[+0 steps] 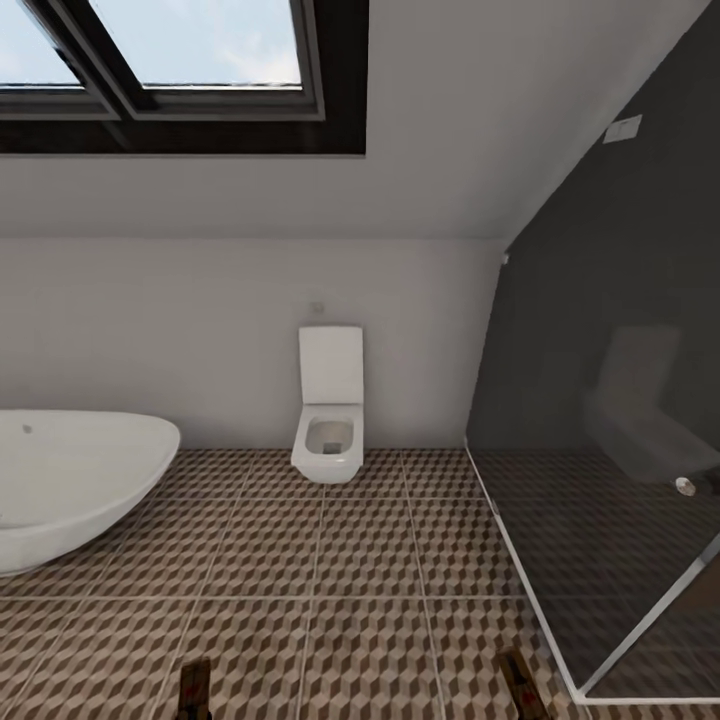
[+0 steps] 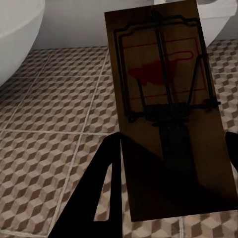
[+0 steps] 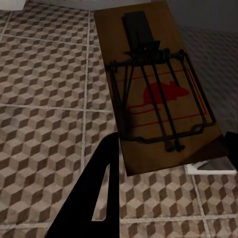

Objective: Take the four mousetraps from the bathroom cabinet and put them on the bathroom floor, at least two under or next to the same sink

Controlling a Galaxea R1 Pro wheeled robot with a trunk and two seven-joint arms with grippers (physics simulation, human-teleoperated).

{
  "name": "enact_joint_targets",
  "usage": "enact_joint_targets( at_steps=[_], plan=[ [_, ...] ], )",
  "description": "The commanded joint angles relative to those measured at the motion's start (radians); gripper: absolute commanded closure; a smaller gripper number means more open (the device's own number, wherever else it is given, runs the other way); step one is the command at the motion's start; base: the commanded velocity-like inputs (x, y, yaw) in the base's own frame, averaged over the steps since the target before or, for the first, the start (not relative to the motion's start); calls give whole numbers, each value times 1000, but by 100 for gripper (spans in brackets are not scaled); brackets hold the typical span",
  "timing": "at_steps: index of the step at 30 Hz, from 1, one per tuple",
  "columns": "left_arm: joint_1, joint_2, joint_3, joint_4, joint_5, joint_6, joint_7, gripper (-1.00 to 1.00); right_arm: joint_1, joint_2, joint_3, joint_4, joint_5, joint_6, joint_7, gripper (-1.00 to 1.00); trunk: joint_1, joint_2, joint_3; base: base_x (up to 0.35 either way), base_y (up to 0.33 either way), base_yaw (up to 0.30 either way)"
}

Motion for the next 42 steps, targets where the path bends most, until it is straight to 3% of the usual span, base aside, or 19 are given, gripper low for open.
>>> enact_joint_targets(
  at_steps=[1,7,26,35,37,40,42],
  plan=[
    [-2,-1,-8,3,1,-4,10,100,-1,0,-8,1,9,-3,-1,100,1,-2,-2,264,0,0],
    [-2,0,-8,3,1,-4,10,100,-1,1,-7,1,8,-3,0,100,1,-2,-2,179,0,0],
    [-2,1,-8,3,1,-4,10,100,-1,41,-7,2,8,-4,1,100,1,-2,-2,8,0,0],
    [-2,1,-8,3,1,-4,10,100,-1,39,-8,1,9,-4,2,100,1,-2,-2,0,0,0],
    [-1,11,-7,2,1,-4,9,100,-1,37,-6,-2,13,-6,2,100,1,-2,-2,0,0,0],
    [0,8,-1,-6,2,91,10,100,-1,38,-8,-30,18,-3,-1,100,1,-2,-2,0,0,0],
    [0,10,0,-72,3,280,10,100,-1,45,-9,-98,19,29,-4,100,1,-2,-2,0,0,0]
  ],
)
